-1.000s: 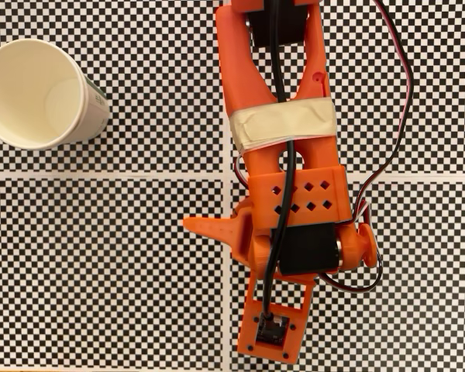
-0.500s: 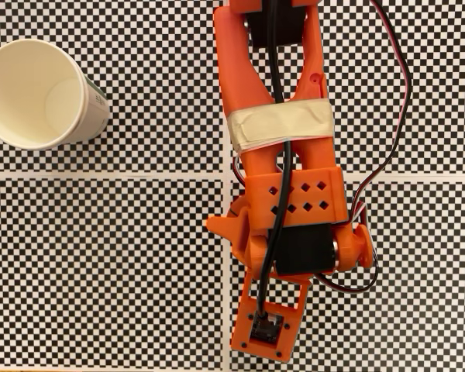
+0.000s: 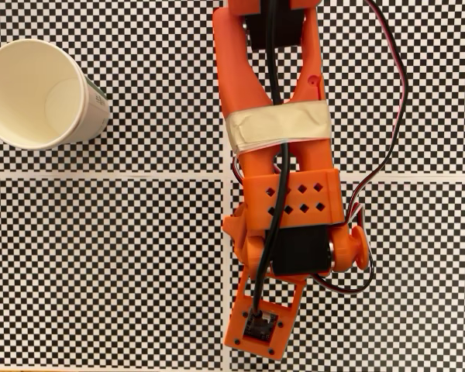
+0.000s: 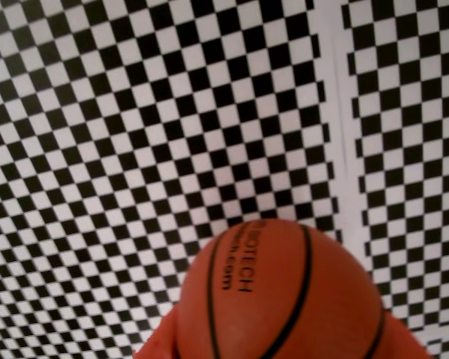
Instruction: Grasp basketball and place into cup.
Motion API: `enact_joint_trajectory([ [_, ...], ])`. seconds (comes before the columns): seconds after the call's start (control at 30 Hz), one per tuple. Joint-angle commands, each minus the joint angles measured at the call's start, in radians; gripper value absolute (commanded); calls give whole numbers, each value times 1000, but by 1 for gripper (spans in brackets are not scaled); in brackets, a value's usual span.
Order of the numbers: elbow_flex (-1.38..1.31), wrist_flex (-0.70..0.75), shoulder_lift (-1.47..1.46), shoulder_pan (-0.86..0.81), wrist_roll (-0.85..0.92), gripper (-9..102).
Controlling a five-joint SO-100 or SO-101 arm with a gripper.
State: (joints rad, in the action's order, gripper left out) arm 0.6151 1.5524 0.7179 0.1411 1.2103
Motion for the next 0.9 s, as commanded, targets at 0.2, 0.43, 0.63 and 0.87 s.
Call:
enact_joint_trajectory([
  [0.2, -44, 21, 23, -2, -21, 8],
  [0.43, -46, 80, 155, -29, 6, 12],
  [0.63, 72, 175, 440, -78, 74, 14],
  [0.87, 376, 175, 830, -173, 137, 14],
])
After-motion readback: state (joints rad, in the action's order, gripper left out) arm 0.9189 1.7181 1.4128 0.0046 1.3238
